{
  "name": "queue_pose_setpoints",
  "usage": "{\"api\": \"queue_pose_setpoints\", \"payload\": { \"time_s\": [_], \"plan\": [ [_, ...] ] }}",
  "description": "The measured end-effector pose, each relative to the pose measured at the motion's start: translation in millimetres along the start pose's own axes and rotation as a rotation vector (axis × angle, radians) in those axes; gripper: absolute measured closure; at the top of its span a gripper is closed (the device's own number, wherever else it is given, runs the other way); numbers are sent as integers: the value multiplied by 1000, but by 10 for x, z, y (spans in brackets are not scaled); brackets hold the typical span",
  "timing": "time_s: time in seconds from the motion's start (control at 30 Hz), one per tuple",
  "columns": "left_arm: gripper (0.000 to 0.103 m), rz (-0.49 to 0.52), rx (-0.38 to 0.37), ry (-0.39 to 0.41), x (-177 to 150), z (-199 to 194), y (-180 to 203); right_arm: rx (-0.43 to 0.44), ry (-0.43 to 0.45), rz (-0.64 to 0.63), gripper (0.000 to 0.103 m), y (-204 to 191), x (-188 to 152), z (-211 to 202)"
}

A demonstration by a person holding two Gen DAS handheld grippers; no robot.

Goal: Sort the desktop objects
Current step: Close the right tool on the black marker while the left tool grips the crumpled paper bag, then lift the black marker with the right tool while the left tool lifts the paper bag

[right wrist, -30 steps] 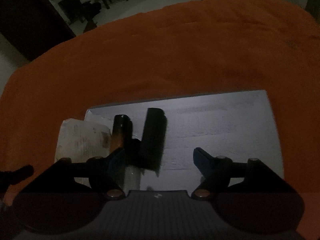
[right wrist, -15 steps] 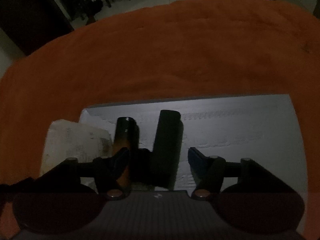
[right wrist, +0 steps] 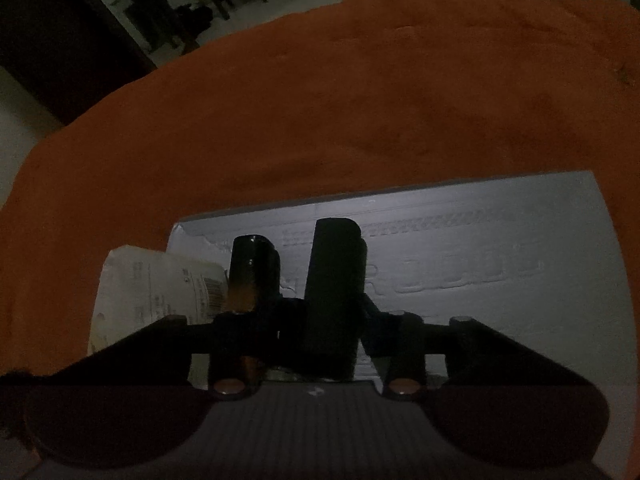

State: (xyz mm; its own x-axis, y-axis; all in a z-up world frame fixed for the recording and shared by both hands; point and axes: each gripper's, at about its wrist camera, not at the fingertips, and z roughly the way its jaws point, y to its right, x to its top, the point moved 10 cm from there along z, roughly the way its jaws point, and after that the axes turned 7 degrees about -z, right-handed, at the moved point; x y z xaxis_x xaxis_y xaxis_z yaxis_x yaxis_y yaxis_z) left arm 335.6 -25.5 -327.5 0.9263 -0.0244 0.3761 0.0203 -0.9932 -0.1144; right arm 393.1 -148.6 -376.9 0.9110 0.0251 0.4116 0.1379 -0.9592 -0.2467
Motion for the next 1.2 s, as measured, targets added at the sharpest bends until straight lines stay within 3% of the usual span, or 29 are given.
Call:
{"api": "queue_pose_setpoints", "payload": {
  "time_s": [0.1, 0.3, 0.43, 0.73, 0.87, 1.0, 1.13, 1.2],
  "plan": [
    [70, -37, -48, -19, -45, 49, -51, -4, 2, -9, 69, 5, 5, -16],
    [83, -39, -119, 6, -88, -5, -94, -10, -10, -28, 72, -19, -30, -59],
    [85, -31, -155, 9, -128, -100, -109, -28, -27, -47, 72, -32, -56, -84],
    [85, 0, -130, -1, -154, -128, -215, -90, -41, -159, 72, -99, -132, -125],
    [75, 13, -80, -20, -124, -79, -197, -84, -45, -149, 72, -73, -135, -123],
    [45, 39, -68, -21, -99, -66, -162, -102, -33, -171, 72, -117, -153, -115],
    [42, 35, -71, -52, -92, 23, -125, -149, -32, -237, 72, -189, -160, -70],
    [49, 40, -74, -82, -120, 83, -86, -162, -37, -252, 72, -211, -162, -52]
  ]
}}
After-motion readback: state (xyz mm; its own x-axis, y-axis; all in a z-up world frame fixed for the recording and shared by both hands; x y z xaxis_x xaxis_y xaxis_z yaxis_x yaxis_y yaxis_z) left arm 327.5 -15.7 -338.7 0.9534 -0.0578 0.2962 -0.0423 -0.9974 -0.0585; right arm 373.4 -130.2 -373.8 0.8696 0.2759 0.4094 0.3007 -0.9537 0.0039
